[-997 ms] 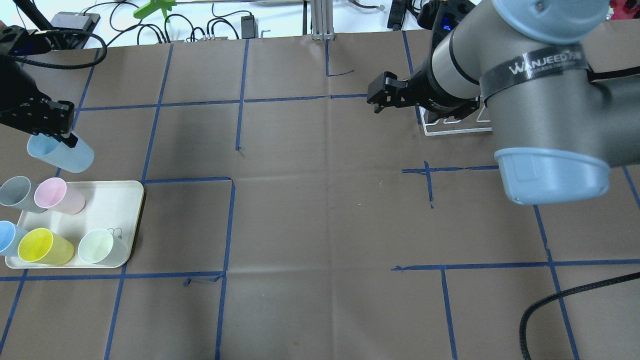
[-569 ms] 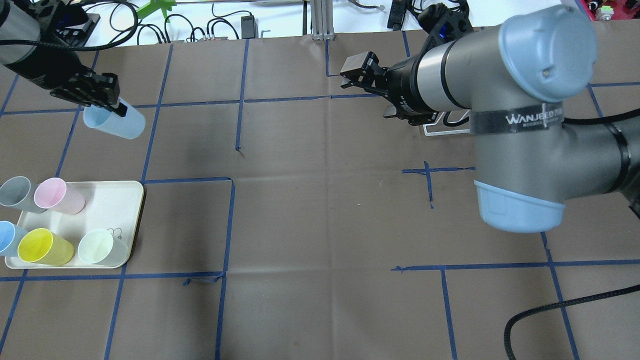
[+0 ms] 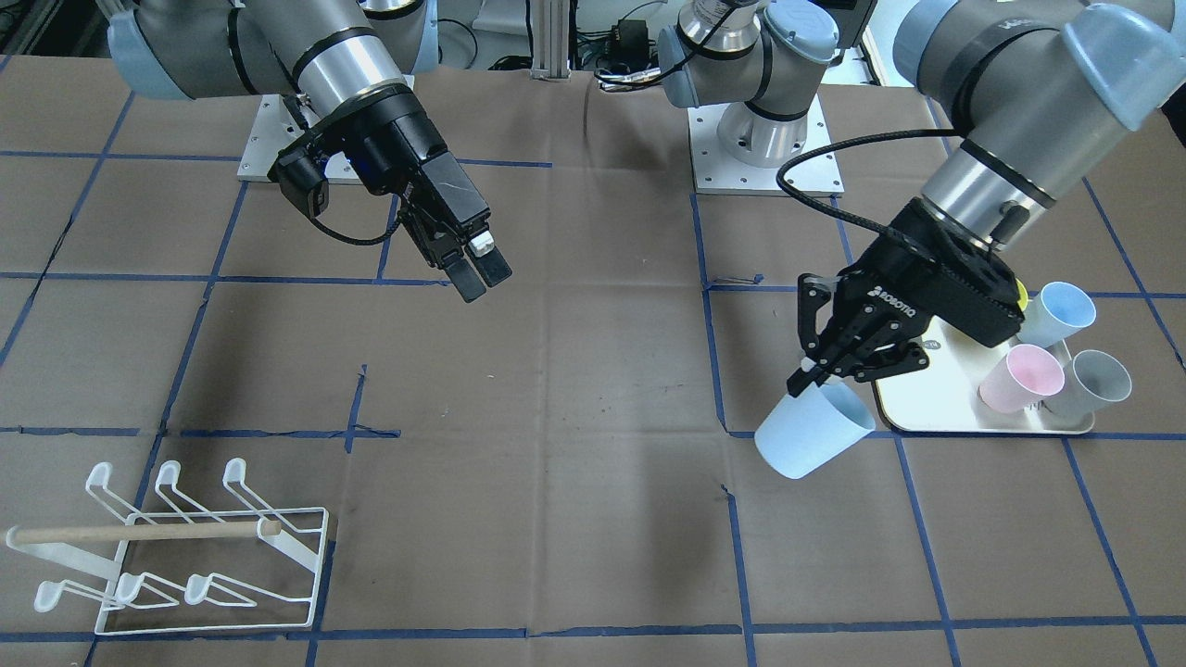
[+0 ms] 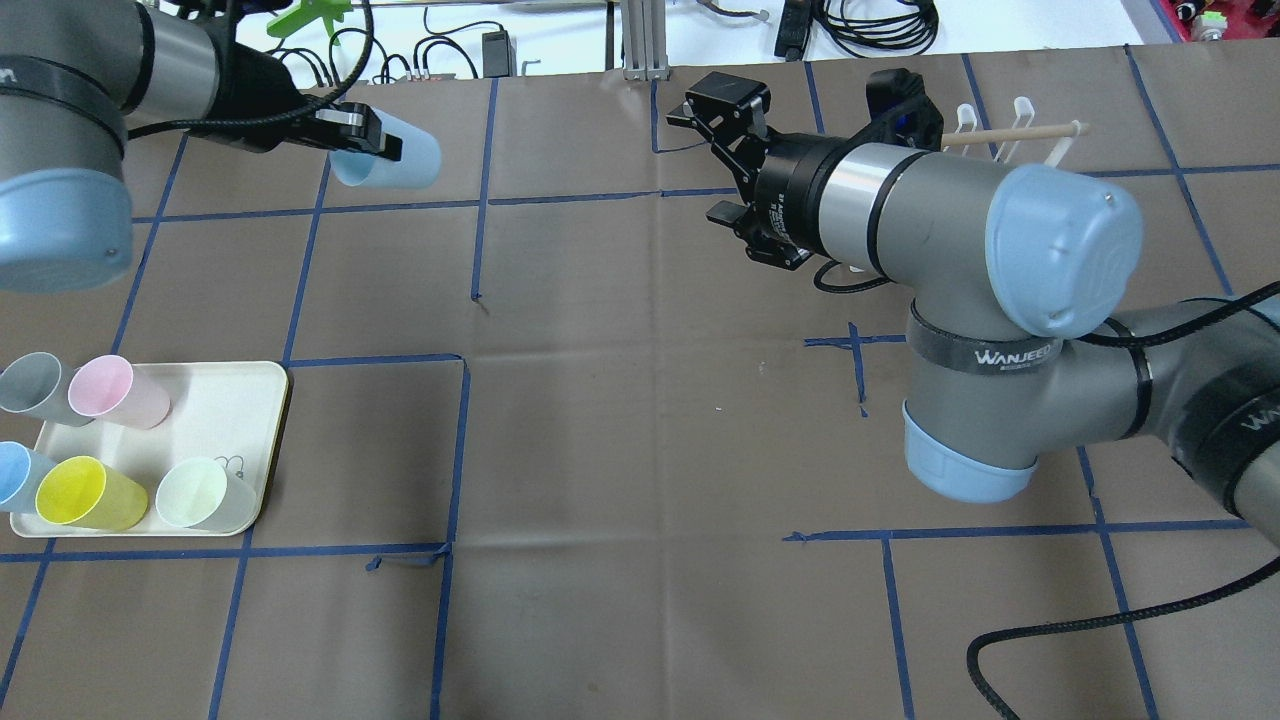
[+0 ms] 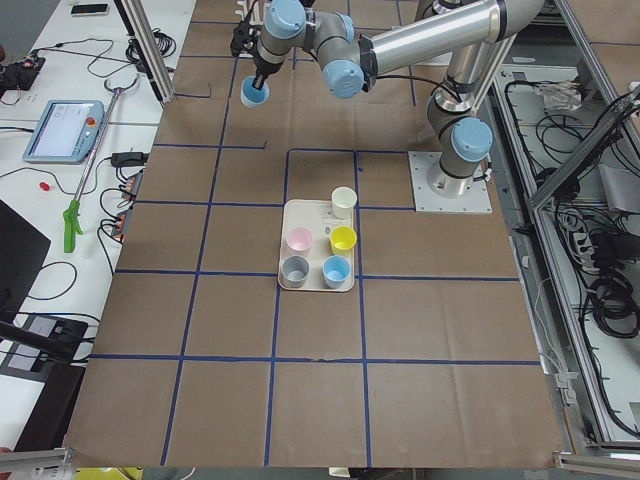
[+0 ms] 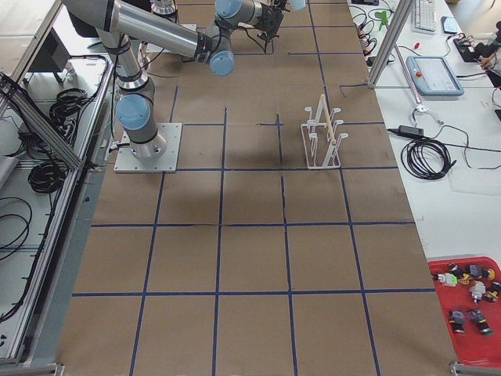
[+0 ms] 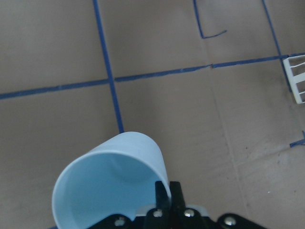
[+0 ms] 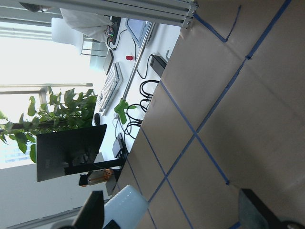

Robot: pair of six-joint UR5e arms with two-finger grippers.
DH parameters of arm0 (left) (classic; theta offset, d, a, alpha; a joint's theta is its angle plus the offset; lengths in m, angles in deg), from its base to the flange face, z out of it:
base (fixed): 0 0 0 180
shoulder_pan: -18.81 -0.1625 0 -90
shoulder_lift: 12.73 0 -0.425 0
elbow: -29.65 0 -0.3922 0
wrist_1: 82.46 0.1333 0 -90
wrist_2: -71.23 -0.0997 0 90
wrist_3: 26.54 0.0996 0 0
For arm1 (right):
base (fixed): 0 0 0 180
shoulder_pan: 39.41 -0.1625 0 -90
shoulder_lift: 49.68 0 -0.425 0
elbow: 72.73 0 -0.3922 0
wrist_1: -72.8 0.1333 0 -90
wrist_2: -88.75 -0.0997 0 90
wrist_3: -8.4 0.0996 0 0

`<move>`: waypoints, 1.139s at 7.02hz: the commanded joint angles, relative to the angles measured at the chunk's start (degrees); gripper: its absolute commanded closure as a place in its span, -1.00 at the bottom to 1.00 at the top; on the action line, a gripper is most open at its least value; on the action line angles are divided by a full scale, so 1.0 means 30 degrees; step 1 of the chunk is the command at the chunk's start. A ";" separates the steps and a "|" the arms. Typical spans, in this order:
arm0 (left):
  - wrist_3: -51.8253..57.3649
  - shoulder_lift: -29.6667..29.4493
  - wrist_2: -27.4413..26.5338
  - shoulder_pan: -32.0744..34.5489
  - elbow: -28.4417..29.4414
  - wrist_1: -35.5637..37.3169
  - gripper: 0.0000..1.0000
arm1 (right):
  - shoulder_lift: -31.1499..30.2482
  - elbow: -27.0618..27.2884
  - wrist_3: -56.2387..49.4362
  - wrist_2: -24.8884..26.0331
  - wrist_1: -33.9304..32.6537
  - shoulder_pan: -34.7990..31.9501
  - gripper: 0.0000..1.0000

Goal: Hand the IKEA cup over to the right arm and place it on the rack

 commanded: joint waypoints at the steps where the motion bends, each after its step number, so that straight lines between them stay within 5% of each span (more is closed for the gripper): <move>1: -0.0158 -0.0026 0.2668 0.0586 -0.3729 0.8283 1.00 | 0.1643 0.0632 0.3385 -0.0258 -0.4549 -0.0059 -0.99; 4: -0.0862 -0.0492 0.6530 0.0615 -0.8187 1.7381 1.00 | 0.3552 0.0515 0.3656 -0.0026 -0.6147 -0.0030 -1.00; 7: -0.5316 -0.3507 0.7747 0.0876 -0.8263 2.4913 1.00 | 0.3524 0.0339 0.3741 0.0298 -0.5359 -0.0030 -1.00; 8: -0.6359 -0.3629 0.7571 0.1836 -0.7883 2.5289 0.98 | 0.3495 0.0253 0.3683 0.0154 -0.5151 -0.0059 -1.00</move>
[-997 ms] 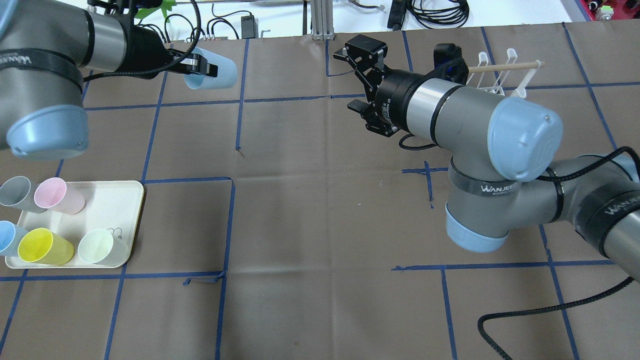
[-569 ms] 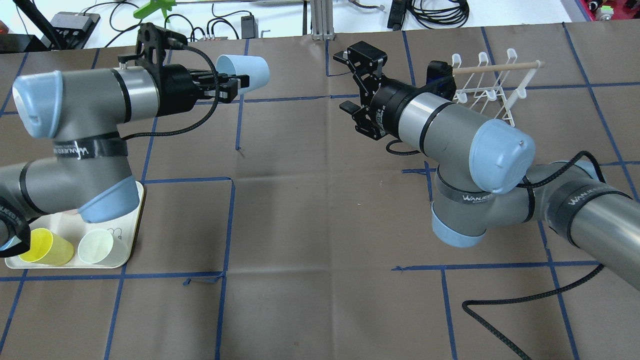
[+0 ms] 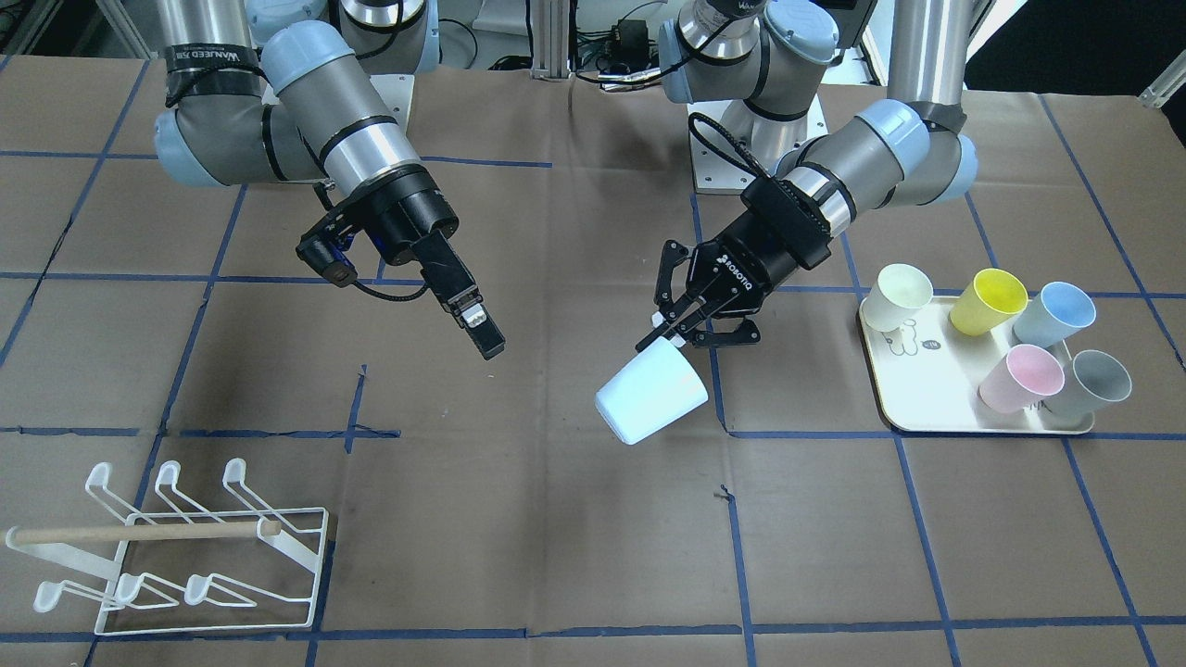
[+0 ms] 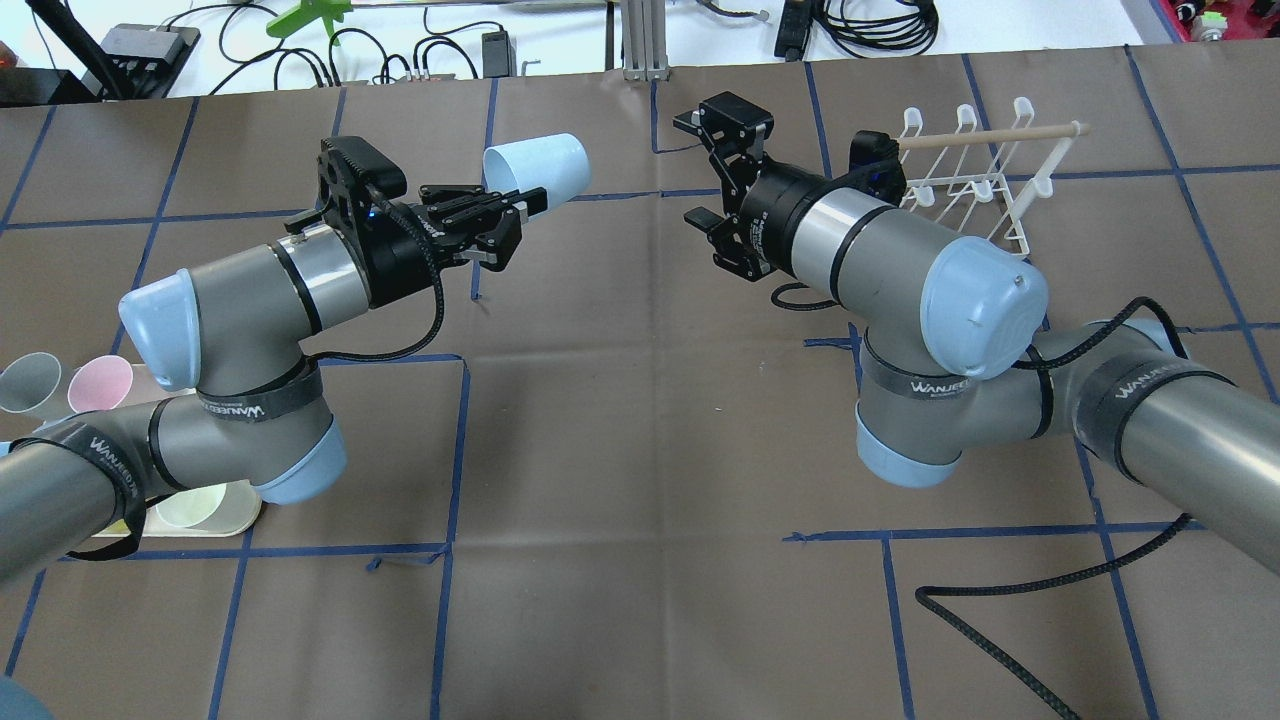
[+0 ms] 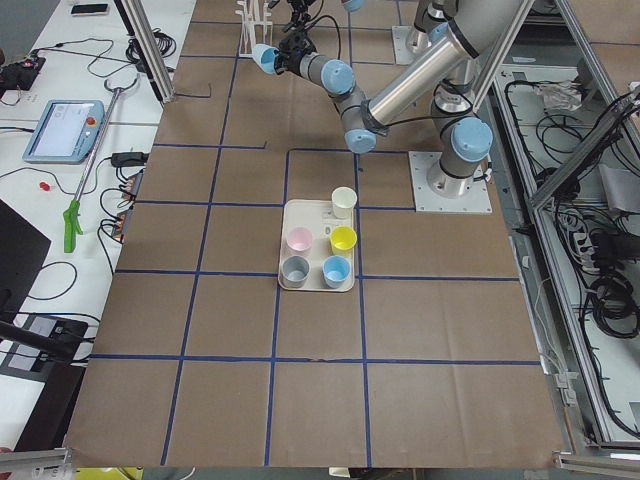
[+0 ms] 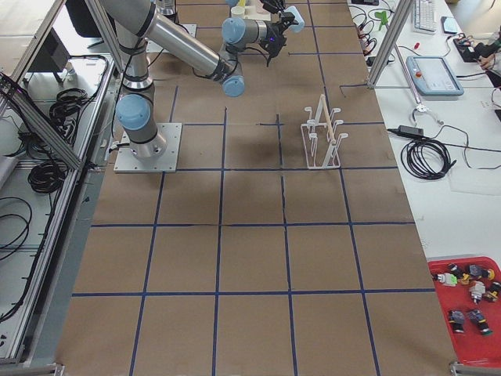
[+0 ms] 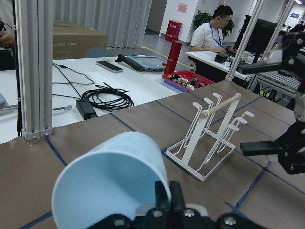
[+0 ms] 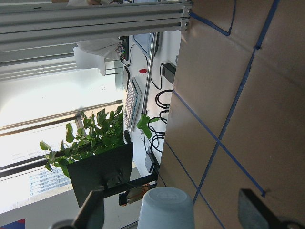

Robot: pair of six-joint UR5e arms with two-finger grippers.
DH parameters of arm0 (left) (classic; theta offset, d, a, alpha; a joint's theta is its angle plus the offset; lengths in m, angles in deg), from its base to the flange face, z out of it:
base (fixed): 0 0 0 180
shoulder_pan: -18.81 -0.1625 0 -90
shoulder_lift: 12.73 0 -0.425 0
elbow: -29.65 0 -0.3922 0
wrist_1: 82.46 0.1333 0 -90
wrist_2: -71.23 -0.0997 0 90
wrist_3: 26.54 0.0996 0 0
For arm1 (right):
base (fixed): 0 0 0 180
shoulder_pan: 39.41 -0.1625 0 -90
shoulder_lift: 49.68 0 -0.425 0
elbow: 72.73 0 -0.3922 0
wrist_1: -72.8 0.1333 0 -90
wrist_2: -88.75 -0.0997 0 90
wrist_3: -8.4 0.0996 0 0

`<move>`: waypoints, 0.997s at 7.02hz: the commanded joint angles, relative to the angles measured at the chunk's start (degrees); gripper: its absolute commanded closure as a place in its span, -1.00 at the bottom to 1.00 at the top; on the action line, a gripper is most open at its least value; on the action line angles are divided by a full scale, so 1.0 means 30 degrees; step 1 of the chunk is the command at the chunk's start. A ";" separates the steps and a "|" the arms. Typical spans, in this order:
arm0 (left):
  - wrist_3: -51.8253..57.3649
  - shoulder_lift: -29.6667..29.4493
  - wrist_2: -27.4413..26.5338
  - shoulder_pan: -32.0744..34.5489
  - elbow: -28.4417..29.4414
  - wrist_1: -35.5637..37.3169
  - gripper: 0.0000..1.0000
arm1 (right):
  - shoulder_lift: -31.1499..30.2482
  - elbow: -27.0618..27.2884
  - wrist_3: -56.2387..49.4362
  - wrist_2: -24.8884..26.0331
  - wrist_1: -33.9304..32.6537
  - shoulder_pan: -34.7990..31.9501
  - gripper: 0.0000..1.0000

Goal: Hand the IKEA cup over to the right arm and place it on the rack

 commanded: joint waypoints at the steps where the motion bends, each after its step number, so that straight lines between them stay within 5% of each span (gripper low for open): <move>1: -0.2365 -0.0424 -0.1466 0.1698 0.0744 0.1392 0.98 | 0.0135 0.0029 0.0084 -0.0103 0.0340 -0.0141 -1.00; 2: -0.2748 -0.0482 -0.2902 0.2520 0.0893 0.1362 0.97 | 0.0542 -0.0115 0.0143 -0.0103 0.0311 -0.0258 -1.00; 7: -0.2752 -0.0453 -0.2945 0.2791 0.0866 0.1362 0.93 | 0.1859 -0.1898 0.0759 -0.0103 0.0340 -0.0667 -0.99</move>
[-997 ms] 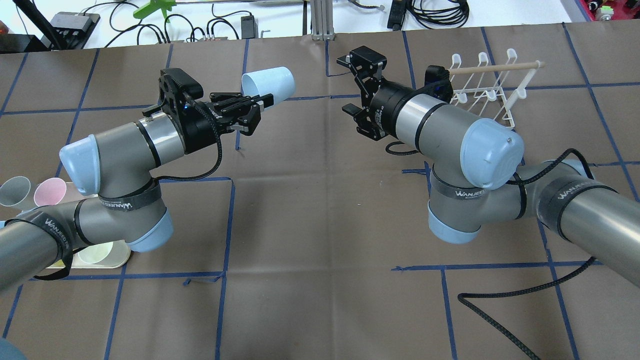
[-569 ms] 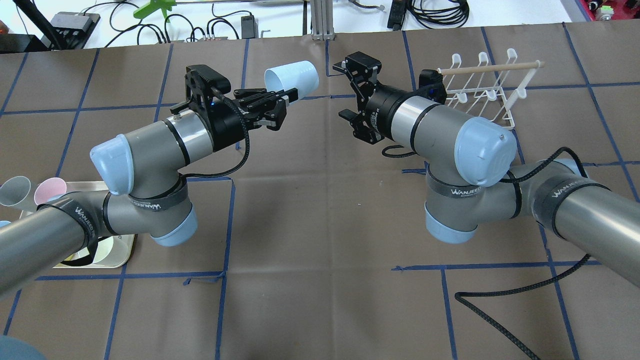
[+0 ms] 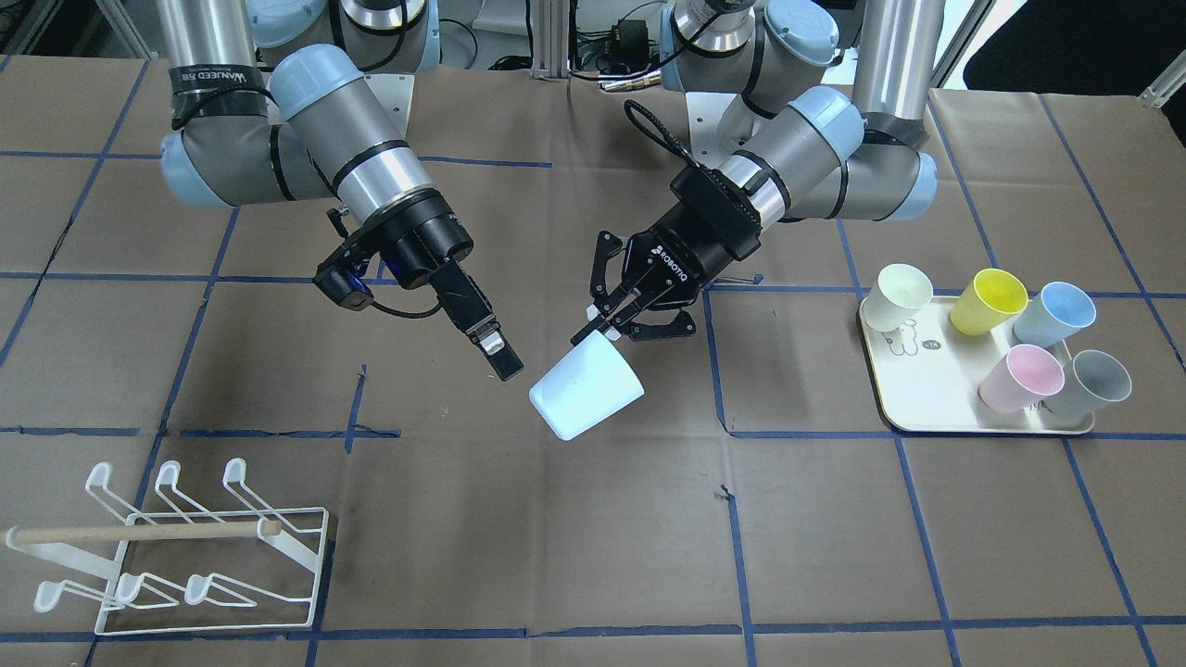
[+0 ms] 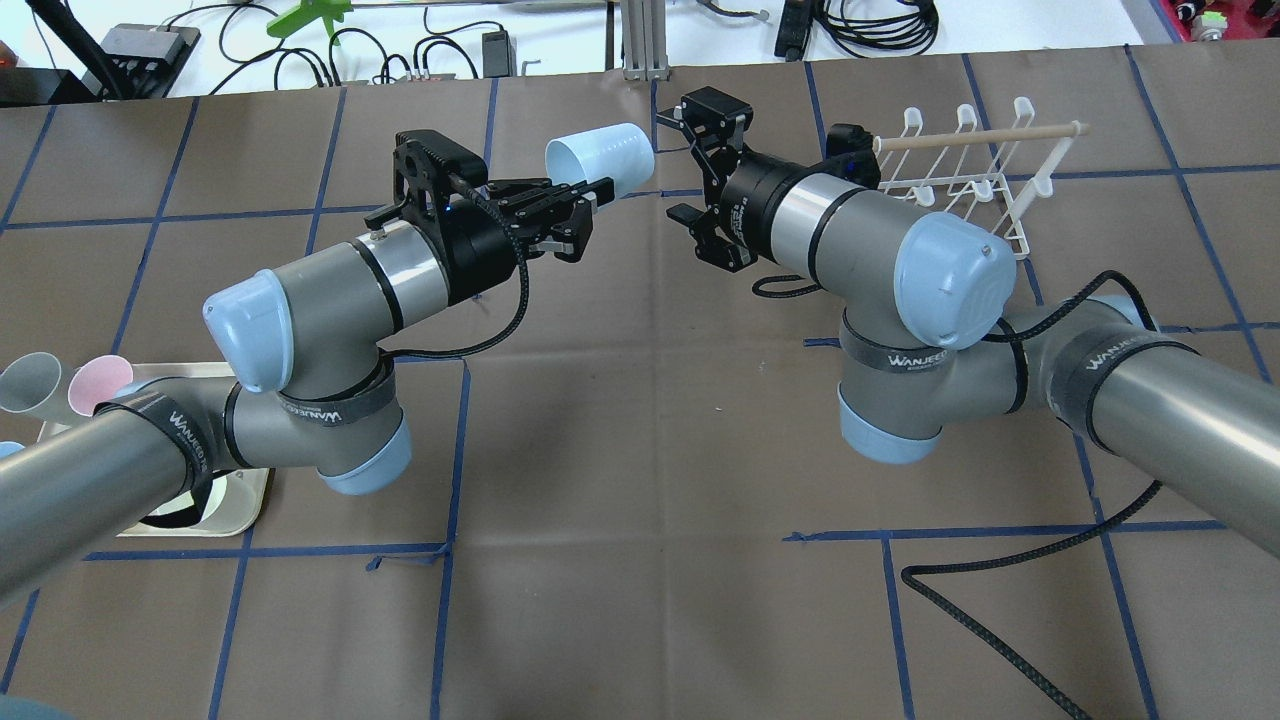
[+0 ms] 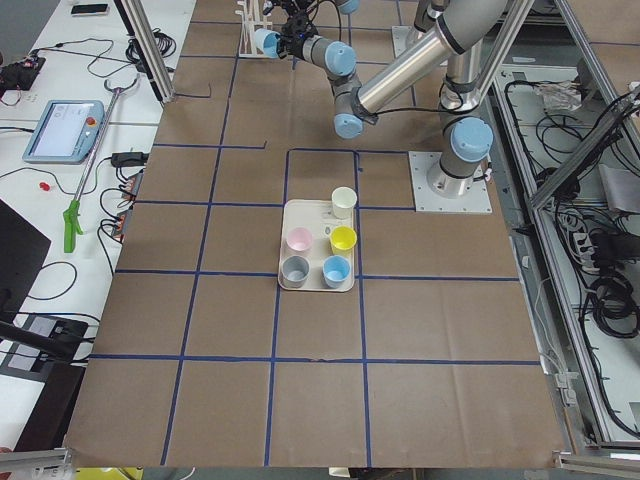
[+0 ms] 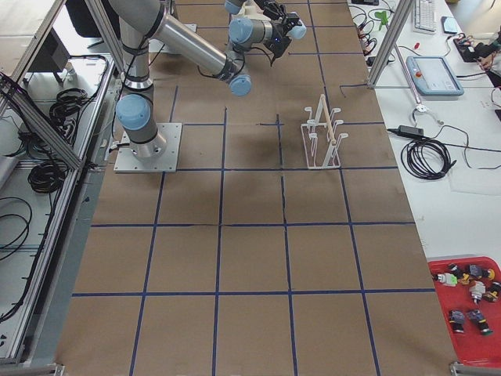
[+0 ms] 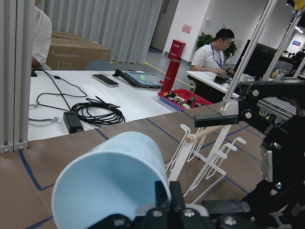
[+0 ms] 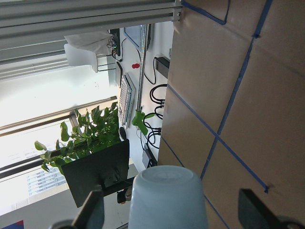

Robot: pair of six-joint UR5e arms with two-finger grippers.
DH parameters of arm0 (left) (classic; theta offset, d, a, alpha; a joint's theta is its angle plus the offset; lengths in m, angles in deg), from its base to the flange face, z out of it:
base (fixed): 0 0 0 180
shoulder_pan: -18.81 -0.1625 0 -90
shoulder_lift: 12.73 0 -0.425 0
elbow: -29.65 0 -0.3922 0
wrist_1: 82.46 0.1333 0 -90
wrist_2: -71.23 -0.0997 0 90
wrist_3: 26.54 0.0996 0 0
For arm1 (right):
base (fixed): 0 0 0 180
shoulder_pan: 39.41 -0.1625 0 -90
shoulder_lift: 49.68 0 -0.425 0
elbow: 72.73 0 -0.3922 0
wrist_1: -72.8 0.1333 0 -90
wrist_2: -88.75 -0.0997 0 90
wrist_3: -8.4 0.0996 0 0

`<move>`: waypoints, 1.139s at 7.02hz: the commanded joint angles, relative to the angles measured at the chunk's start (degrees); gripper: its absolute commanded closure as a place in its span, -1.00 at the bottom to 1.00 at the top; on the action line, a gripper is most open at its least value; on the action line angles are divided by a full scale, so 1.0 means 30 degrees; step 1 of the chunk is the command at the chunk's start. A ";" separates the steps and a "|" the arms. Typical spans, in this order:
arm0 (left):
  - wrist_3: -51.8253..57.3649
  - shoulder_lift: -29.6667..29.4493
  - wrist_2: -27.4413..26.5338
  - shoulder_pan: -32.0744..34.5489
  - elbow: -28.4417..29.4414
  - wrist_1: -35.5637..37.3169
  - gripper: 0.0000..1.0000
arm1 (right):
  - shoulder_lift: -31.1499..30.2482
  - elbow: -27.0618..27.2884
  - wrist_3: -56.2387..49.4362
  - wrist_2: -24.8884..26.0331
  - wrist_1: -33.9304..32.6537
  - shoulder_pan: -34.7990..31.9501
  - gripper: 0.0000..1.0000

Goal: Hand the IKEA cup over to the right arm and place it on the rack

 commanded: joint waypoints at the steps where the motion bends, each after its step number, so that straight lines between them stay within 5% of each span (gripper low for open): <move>1: -0.0002 0.0012 -0.0007 0.0089 -0.0024 0.0022 0.93 | 0.0946 -0.0823 0.0090 0.0056 -0.0017 -0.0578 -0.99; 8: -0.0002 0.0041 -0.0007 0.0119 -0.0024 0.0022 0.90 | 0.2034 -0.1851 0.0090 0.0350 0.0071 -0.1373 -0.99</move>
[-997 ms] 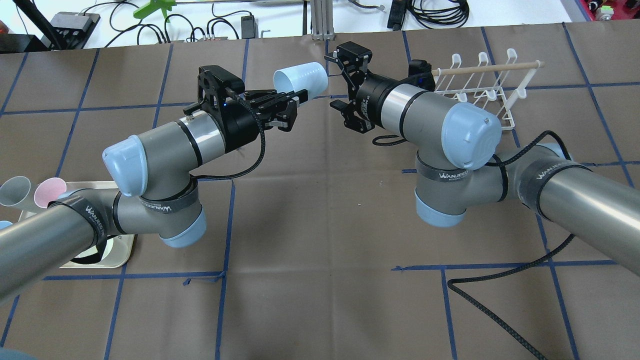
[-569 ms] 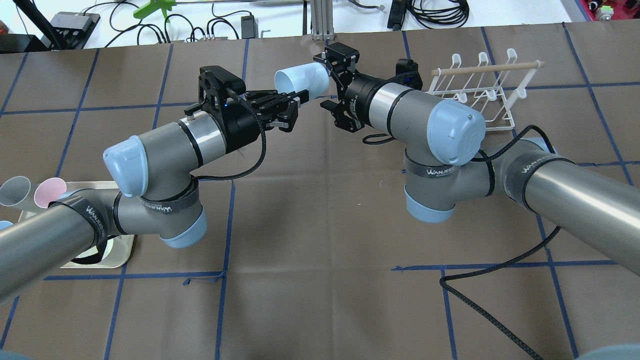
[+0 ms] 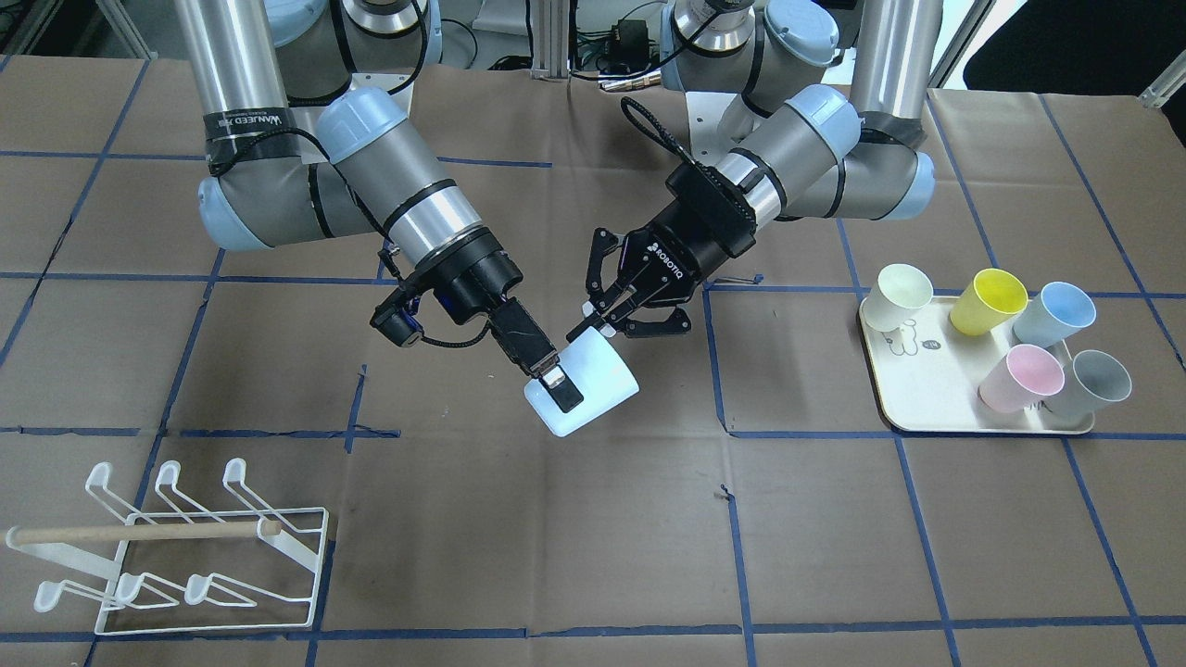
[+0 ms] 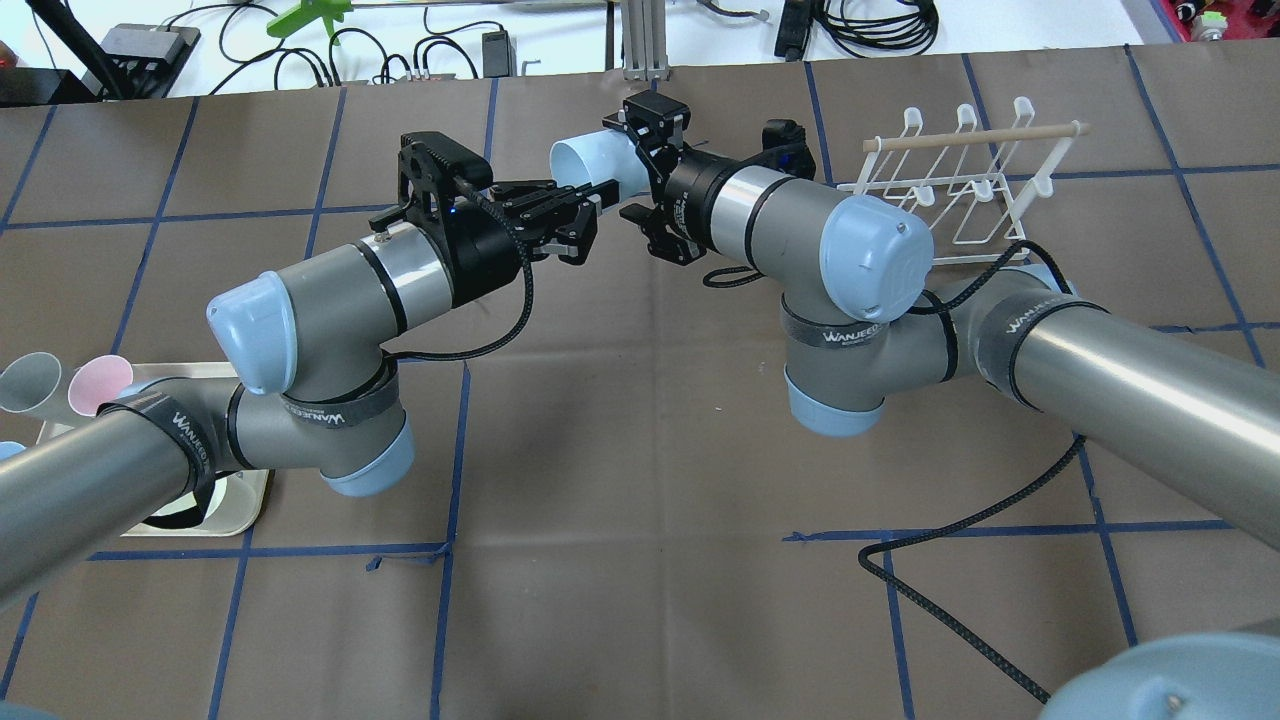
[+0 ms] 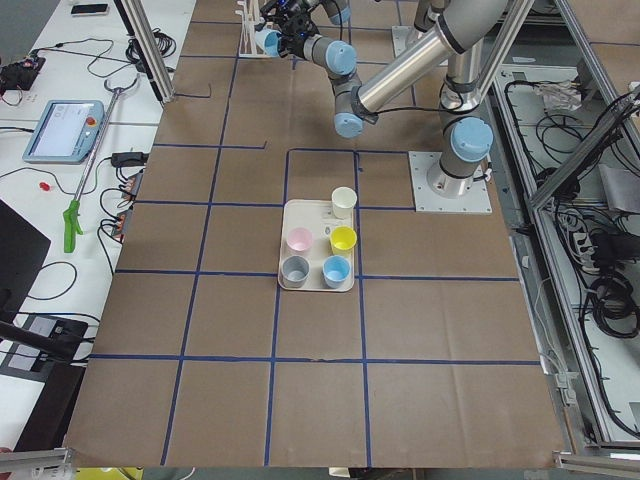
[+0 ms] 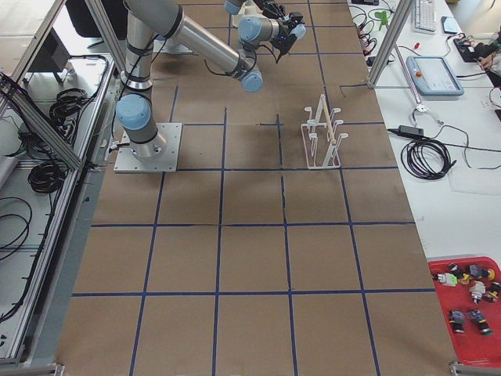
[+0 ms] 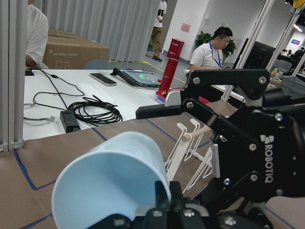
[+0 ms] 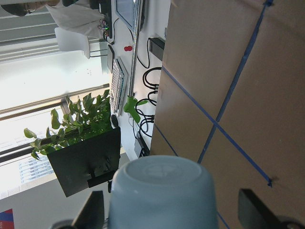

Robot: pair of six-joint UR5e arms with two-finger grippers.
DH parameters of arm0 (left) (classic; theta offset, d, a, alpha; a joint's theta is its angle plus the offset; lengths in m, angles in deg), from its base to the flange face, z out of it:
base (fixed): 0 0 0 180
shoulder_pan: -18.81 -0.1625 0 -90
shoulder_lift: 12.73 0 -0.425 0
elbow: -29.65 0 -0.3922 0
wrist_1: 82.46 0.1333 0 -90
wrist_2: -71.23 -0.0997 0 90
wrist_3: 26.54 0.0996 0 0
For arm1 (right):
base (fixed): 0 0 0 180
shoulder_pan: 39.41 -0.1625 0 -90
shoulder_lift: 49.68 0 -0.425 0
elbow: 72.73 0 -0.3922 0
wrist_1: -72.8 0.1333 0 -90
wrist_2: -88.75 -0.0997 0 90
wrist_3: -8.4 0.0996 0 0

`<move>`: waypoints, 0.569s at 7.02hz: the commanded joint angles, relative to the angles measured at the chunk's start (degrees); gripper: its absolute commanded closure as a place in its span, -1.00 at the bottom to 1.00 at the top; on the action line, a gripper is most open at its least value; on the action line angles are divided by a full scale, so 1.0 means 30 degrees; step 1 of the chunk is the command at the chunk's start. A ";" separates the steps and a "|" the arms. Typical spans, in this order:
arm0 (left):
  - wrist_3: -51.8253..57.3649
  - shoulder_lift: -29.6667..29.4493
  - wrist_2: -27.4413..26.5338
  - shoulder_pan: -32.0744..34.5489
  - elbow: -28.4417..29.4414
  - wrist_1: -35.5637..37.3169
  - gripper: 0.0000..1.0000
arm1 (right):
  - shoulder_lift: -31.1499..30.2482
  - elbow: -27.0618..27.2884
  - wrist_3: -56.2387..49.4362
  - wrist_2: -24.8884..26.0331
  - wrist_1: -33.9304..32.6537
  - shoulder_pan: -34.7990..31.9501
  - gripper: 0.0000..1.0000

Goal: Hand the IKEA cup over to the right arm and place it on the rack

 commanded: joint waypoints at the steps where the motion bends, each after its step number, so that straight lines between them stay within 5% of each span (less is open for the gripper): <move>1: -0.0029 0.0031 0.0000 0.0001 0.0000 -0.0029 0.88 | 0.0045 -0.0046 0.0022 0.0010 0.0001 -0.0046 -0.98; 4: -0.0059 0.0061 0.0000 0.0001 0.0000 -0.0029 0.88 | -0.0102 -0.0162 0.0168 -0.0019 0.0645 -0.0017 -0.98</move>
